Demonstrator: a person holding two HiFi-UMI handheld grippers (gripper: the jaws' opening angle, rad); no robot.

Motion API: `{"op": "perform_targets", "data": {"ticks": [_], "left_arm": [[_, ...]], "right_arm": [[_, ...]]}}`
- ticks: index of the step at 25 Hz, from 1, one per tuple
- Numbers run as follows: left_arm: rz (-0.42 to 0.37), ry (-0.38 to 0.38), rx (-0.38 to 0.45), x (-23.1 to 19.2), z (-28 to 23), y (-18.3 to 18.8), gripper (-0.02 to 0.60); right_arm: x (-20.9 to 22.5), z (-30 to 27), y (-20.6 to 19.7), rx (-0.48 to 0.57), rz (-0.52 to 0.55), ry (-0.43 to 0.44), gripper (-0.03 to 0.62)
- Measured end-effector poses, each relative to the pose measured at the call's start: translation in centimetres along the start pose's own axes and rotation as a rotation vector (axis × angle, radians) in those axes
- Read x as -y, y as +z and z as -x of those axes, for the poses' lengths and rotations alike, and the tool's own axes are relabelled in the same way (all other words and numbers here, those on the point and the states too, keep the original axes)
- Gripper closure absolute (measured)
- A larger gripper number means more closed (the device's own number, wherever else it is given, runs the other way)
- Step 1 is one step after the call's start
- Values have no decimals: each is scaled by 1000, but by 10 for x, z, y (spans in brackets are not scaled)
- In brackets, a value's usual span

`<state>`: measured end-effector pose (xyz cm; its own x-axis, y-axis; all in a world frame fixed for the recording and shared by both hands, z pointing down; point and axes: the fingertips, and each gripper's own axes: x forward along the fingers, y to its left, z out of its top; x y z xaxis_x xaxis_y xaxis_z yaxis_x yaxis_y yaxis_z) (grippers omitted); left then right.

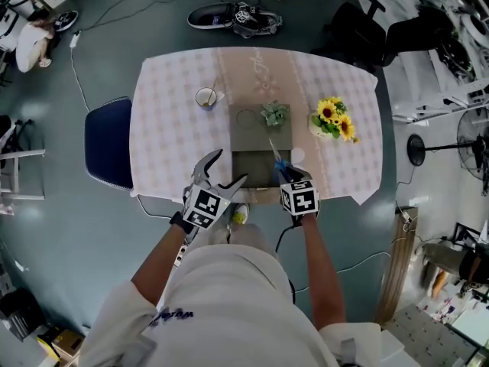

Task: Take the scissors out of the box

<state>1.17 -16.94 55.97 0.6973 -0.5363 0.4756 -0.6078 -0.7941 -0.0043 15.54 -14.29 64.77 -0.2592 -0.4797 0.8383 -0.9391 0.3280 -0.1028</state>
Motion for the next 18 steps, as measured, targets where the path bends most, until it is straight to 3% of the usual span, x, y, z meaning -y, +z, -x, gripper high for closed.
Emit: {"op": "perform_targets", "data": {"ticks": [18], "left_arm": [[-25,60,105,-44,-19,60,206]], "right_arm": [[10,32,67,175,-69,-47,507]]}}
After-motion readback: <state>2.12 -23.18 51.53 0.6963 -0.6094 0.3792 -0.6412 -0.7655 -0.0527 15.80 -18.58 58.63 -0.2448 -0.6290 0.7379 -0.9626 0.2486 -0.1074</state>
